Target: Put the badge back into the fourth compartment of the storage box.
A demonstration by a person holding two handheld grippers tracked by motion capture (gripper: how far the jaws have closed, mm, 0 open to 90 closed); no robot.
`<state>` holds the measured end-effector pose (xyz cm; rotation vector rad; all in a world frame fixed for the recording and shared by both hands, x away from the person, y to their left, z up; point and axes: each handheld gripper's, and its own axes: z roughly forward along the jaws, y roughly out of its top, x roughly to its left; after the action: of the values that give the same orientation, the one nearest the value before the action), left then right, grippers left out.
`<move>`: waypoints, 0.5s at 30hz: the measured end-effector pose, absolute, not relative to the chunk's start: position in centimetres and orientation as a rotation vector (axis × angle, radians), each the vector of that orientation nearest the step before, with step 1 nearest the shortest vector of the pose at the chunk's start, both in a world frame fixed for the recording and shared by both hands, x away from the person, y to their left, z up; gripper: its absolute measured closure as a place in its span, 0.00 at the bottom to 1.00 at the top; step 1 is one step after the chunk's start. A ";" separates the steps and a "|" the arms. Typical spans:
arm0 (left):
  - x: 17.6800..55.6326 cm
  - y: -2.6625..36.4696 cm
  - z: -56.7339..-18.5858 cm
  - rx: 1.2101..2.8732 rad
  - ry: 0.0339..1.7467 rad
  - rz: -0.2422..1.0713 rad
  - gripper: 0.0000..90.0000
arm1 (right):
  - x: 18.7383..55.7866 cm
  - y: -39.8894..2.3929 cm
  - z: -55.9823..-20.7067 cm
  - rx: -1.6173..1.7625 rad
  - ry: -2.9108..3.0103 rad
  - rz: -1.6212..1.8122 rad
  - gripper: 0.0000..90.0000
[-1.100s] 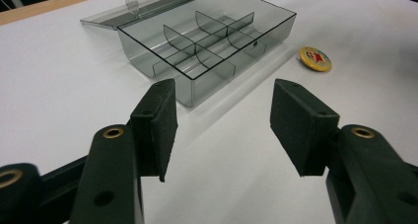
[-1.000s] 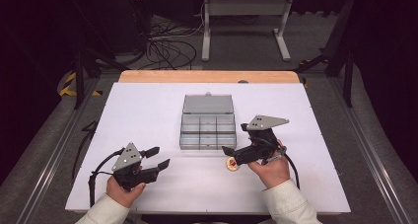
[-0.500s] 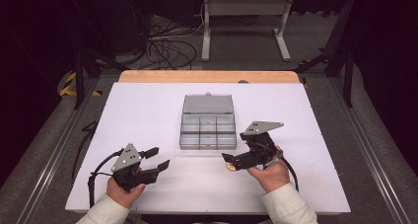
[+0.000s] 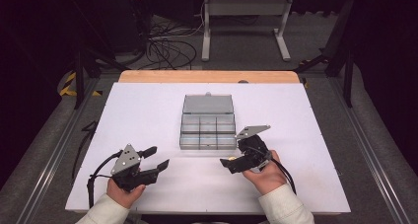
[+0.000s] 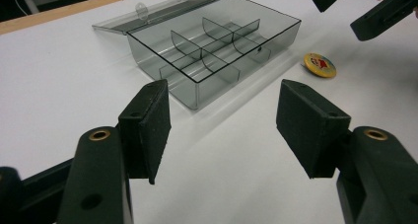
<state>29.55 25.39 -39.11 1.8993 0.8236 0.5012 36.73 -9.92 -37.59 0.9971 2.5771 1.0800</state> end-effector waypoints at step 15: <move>29.5 25.4 -39.1 1.901 0.815 0.525 0.42 | 37.1 -9.1 -39.3 1.040 2.639 0.878 0.15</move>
<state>29.48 25.35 -39.10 1.9008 0.8151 0.5251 37.05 -9.06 -39.29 1.0405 2.6390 0.8783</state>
